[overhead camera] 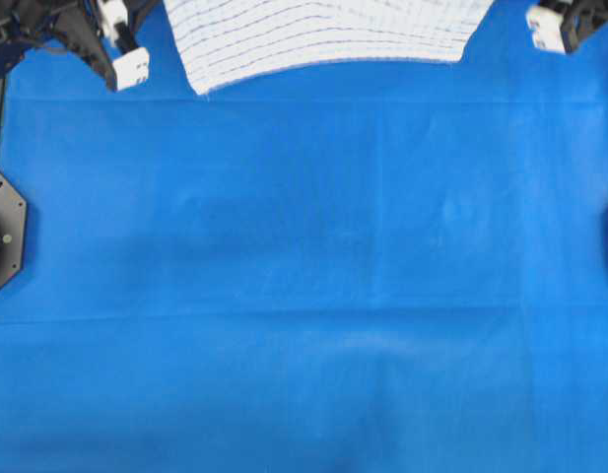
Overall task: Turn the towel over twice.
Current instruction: 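Lift the held far edge up and pull it away from the table, then swing the held edge over and lay it down at the near side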
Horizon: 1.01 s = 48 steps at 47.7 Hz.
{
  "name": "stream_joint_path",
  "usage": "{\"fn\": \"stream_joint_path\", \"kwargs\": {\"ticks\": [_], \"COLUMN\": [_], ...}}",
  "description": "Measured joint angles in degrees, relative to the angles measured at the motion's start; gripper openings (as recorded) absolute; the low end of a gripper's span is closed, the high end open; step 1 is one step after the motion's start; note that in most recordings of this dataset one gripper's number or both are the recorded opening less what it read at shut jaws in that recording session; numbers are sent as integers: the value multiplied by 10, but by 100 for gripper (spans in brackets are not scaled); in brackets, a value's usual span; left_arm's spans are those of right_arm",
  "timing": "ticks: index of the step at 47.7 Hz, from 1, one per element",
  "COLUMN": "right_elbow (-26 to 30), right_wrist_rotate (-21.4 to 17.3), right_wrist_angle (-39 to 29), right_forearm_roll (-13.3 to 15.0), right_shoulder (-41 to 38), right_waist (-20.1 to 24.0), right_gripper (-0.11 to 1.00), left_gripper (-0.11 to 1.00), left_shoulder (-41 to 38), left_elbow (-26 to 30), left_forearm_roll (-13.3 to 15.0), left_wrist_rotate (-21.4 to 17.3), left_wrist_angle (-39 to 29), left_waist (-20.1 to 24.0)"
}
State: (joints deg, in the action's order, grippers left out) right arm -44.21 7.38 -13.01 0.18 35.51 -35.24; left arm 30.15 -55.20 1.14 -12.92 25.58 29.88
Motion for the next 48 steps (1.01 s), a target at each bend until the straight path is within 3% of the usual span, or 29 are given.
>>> {"fn": "stream_joint_path", "kwargs": {"ticks": [21,36,48], "right_elbow": [-64,-95,-115], "right_wrist_rotate": [-69,-136,-178], "right_wrist_angle": [-41,-35,-23], "right_forearm_roll": [0,0,-1], "right_shoulder": [53,18,-38], "right_waist": [163,285,373], "right_gripper": [6,6,6], "left_gripper": [3,3,3], "left_shoulder": [50,26,-23], "left_elbow": [-62,-83,-84], "left_forearm_roll": [0,0,0], "left_wrist_rotate": [0,38,42], "left_wrist_angle": [-76,-106,-142], "left_waist": [-95,-221,-317]}}
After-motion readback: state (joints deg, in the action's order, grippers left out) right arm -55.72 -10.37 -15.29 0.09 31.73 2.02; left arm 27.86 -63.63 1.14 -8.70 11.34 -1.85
